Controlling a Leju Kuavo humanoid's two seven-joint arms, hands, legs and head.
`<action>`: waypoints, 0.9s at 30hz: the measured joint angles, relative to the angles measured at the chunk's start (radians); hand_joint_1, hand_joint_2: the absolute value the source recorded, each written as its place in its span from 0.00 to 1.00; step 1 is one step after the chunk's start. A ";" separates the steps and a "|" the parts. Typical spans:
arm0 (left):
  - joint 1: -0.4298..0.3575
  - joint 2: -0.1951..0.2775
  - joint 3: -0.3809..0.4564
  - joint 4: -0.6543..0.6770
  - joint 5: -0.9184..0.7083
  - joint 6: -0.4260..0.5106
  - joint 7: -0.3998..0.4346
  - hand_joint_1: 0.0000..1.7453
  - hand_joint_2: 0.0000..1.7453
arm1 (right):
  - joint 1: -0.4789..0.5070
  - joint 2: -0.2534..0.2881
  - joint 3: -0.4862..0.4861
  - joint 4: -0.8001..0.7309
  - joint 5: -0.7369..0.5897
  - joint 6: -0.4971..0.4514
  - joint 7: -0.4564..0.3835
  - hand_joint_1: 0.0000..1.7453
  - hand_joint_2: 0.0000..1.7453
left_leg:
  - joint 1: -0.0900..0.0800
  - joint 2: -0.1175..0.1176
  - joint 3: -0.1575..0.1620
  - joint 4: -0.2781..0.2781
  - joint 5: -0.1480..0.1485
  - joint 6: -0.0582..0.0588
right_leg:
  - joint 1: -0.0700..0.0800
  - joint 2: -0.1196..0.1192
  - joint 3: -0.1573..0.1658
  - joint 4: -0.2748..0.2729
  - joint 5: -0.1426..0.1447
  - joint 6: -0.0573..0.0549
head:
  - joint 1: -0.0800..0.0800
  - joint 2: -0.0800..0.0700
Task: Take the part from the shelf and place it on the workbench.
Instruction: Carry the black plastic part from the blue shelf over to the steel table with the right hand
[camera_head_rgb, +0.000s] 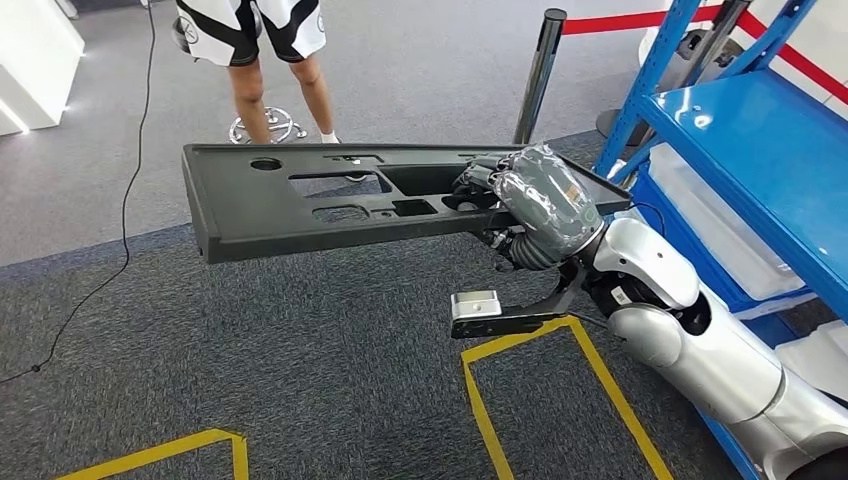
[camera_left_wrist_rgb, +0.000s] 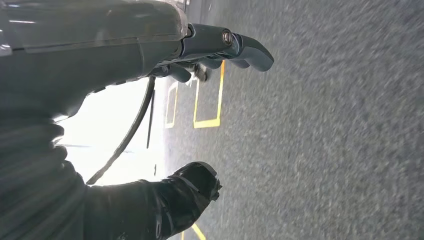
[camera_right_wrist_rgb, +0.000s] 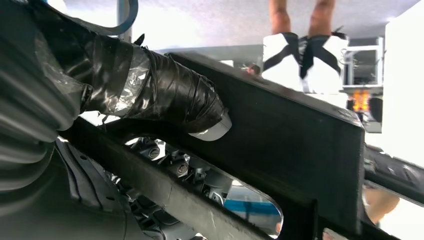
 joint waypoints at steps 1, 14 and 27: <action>0.001 -0.002 -0.003 0.000 -0.003 0.004 -0.001 0.00 1.00 | 0.001 -0.003 -0.003 -0.003 0.001 0.001 0.001 1.00 1.00 | 0.001 -0.012 -0.005 0.009 -0.003 -0.003 | -0.005 0.021 0.031 -0.060 0.025 0.002 | 0.000 0.000; 0.012 -0.014 -0.044 0.000 -0.051 0.046 -0.047 0.00 1.00 | 0.033 -0.025 -0.060 -0.030 0.026 0.006 0.005 1.00 1.00 | 0.012 0.046 -0.155 0.283 -0.106 -0.051 | 0.002 -0.061 0.067 -0.165 0.061 -0.036 | -0.008 0.000; 0.012 -0.009 -0.046 0.000 -0.032 0.031 -0.043 0.00 1.00 | 0.067 -0.064 -0.090 -0.055 0.033 0.002 0.003 1.00 1.00 | -0.014 0.038 0.023 -0.050 0.020 0.017 | -0.002 -0.015 -0.006 0.012 -0.039 -0.009 | -0.004 0.000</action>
